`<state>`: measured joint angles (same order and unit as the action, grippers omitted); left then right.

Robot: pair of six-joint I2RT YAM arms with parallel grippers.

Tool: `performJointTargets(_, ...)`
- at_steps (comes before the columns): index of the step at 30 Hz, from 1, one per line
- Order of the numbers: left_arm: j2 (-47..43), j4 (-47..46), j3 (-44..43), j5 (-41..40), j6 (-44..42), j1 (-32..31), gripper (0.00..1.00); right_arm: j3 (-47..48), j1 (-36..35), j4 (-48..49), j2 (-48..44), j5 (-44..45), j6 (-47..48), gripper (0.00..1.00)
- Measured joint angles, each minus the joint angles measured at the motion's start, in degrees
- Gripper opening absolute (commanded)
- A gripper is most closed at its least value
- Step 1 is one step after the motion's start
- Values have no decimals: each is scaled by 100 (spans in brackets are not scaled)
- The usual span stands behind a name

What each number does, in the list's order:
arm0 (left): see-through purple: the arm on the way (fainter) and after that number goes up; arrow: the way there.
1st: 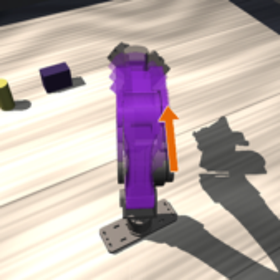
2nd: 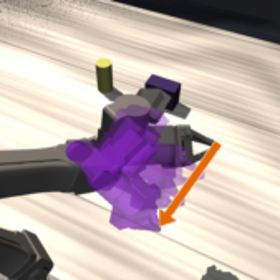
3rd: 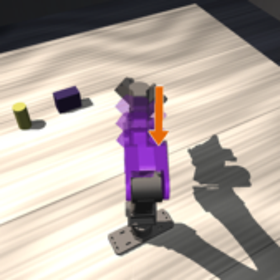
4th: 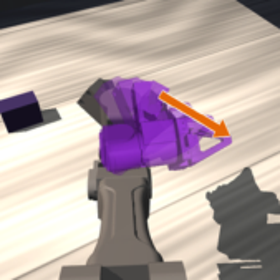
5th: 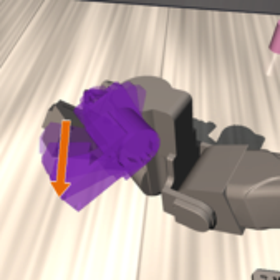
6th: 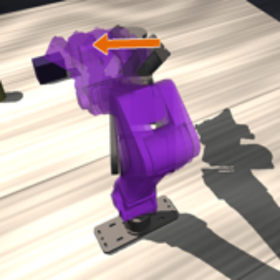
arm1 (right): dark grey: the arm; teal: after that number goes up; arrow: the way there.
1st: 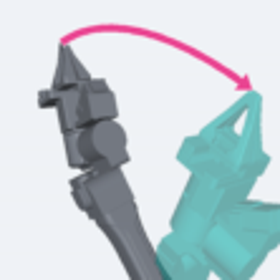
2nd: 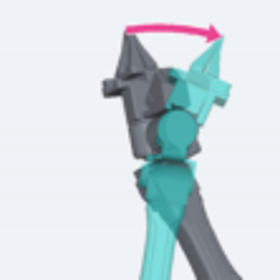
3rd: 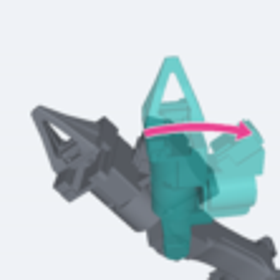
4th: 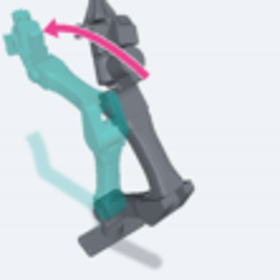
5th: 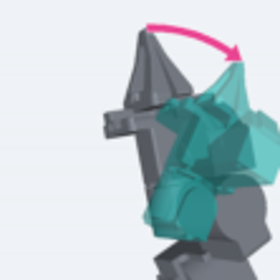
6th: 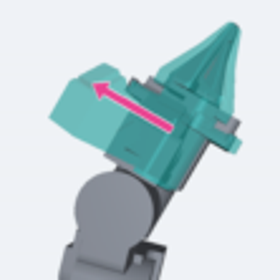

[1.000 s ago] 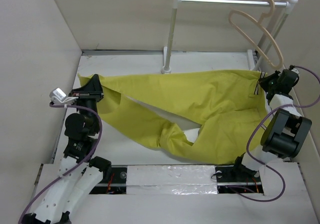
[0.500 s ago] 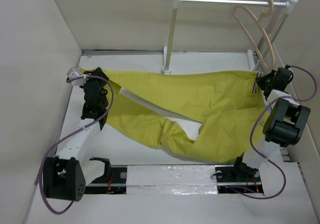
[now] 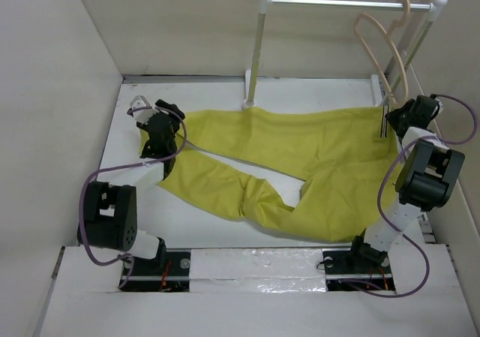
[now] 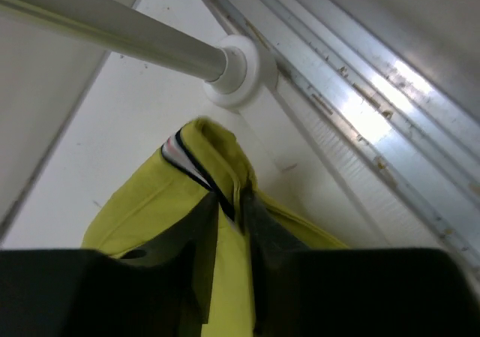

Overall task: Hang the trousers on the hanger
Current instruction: Flatten out the trousers at the center of the board.

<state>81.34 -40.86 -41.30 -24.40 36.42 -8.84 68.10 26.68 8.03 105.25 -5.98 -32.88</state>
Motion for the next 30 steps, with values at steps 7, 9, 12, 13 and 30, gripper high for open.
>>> performJointTargets(7,-236,129,535,-46,319,-236,60,-192,-186,-13,-221,-9,-197,72)
performJointTargets(9,-603,260,732,-122,426,-243,60,-691,-293,188,-603,-92,-341,72)
performJointTargets(12,-1287,435,970,-225,527,-243,63,-1626,-474,586,-1386,-295,-575,63)
performJointTargets(13,-1534,483,1060,-286,588,-243,69,-1967,-568,774,-1668,-352,-658,60)
performJointTargets(30,-164,2822,-2002,938,1386,1373,72,-3698,-4312,1346,-3434,-1346,302,28)
